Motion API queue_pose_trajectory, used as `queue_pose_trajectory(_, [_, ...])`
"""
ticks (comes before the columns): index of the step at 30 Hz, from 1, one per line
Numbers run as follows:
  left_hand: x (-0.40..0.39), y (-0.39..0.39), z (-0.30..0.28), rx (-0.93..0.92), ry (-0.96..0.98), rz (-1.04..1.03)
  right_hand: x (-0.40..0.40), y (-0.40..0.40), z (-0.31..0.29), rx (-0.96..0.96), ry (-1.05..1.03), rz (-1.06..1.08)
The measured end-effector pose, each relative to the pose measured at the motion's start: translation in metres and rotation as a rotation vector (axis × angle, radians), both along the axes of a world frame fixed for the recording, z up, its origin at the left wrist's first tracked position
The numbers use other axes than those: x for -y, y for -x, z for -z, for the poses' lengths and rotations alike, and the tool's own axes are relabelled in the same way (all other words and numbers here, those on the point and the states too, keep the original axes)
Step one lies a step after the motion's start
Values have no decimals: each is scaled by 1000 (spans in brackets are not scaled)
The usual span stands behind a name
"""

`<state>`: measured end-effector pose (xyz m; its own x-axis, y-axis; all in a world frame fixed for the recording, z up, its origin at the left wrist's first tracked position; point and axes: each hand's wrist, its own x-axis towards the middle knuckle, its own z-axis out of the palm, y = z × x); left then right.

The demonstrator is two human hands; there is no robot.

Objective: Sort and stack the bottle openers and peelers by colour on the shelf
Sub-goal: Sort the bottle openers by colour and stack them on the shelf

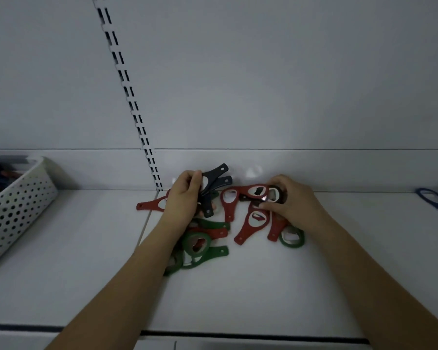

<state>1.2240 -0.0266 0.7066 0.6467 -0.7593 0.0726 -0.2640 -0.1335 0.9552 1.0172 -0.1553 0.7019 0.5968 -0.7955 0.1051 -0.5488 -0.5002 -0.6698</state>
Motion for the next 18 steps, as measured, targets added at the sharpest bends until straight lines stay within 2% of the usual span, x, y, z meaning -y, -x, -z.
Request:
queue_pose_trajectory(3, [-4, -2, -2, 38, 60, 1, 6, 9, -3, 100, 13, 17])
queue_pose_trajectory(9, [-6, 4, -7, 137, 172, 66, -1, 11, -25, 537, 48, 193])
queue_pose_trajectory(11, [-6, 8, -7, 124, 168, 108, -10, 5, -35, 604, 37, 157])
queue_pose_trajectory(13, [-6, 12, -8, 129, 166, 163, -20, -7, -43, 540, 21, 41])
queue_pose_trajectory(15, [-7, 17, -8, 158, 166, 198, -28, -21, -46, 383, 66, -70])
queue_pose_trajectory(18, [-8, 19, -7, 152, 161, 215, -33, -36, -44, 280, 68, -127])
